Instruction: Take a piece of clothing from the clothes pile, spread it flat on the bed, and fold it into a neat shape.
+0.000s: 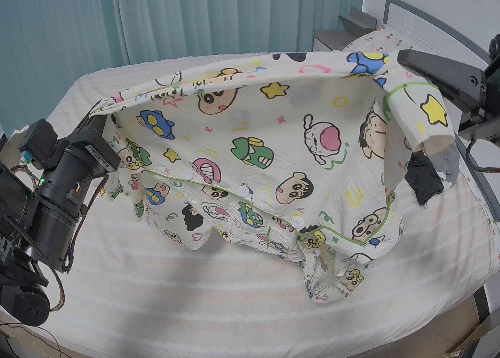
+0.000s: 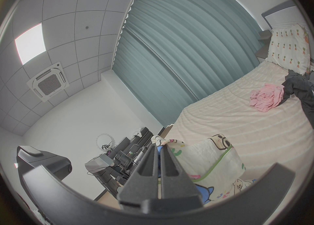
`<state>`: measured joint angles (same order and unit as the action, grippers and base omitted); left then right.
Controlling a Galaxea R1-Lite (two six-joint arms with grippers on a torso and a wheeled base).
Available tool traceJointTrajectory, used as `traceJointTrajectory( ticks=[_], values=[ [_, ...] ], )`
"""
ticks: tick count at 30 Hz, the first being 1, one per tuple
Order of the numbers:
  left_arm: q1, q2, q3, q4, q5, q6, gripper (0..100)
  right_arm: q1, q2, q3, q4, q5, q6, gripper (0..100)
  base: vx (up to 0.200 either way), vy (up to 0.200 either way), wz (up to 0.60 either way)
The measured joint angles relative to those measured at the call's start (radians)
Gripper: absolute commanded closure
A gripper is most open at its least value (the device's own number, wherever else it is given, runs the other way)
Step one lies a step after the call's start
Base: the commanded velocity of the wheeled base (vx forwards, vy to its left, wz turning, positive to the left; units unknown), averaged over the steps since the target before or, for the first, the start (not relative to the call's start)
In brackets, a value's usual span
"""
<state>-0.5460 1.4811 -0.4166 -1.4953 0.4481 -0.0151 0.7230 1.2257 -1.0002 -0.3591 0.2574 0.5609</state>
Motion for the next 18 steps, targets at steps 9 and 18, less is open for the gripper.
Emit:
traceJointTrajectory(
  ticks=[9, 18],
  values=[
    [-0.001, 0.000, 0.025, 0.005, 0.007, 0.002, 100, -0.001, 0.002, 0.004, 0.000, -0.002, 0.000, 100, 0.000, 0.133, 0.00],
    [-0.007, -0.001, 0.050, 0.006, 0.007, 0.001, 100, -0.001, -0.001, 0.021, 0.001, -0.003, 0.000, 100, -0.067, 0.000, 0.00]
  ],
)
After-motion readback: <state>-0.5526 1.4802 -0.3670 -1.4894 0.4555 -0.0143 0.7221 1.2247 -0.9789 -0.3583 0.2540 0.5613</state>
